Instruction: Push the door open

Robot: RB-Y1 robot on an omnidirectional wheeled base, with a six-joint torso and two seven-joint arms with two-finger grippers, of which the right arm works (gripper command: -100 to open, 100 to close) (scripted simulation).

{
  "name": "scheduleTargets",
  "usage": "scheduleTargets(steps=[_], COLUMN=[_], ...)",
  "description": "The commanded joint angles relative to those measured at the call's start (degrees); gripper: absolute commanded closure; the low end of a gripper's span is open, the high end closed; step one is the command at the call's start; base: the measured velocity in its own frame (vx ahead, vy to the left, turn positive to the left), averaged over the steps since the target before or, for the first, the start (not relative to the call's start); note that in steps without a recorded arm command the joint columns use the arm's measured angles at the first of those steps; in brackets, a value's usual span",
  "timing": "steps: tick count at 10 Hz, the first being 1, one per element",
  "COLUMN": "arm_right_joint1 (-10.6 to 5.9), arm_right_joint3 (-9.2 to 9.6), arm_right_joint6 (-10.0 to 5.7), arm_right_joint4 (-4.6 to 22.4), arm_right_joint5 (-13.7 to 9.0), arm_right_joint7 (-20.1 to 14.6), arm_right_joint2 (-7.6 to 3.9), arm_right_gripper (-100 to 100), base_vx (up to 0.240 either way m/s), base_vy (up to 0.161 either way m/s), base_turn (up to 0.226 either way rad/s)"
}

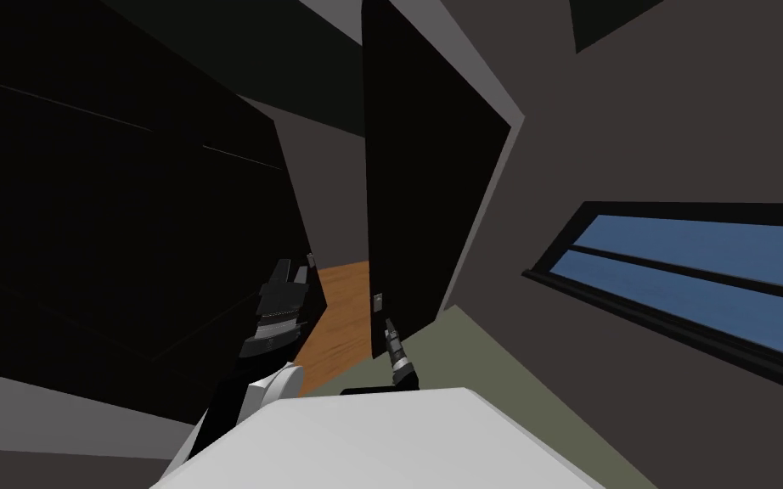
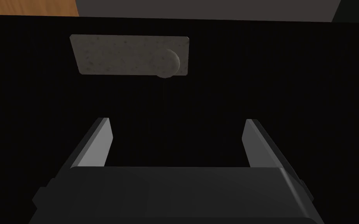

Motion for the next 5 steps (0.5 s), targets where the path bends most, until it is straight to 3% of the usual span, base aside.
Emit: scheduleTargets(steps=[1,2,3,5], arm_right_joint1=[-0.28,-0.14,-0.50,-0.96], arm_right_joint3=[0.59,0.40,0.16,-0.22], arm_right_joint6=[-0.52,0.01,-0.12,-0.25], arm_right_joint4=[1.60,0.75,1.30,1.94], arm_right_joint5=[-0.05,0.00,-0.08,-0.18], arm_right_joint7=[-0.10,0.07,-0.01,-0.12], arm_right_joint2=[0.02,0.15,-1.16,-1.91], arm_right_gripper=[-100,-100,-100,-100], base_vx=[0.094,0.041,0.104,0.187], base_vy=[-0.122,-0.048,0.016,0.086], base_turn=[0.077,0.015,0.025,0.029])
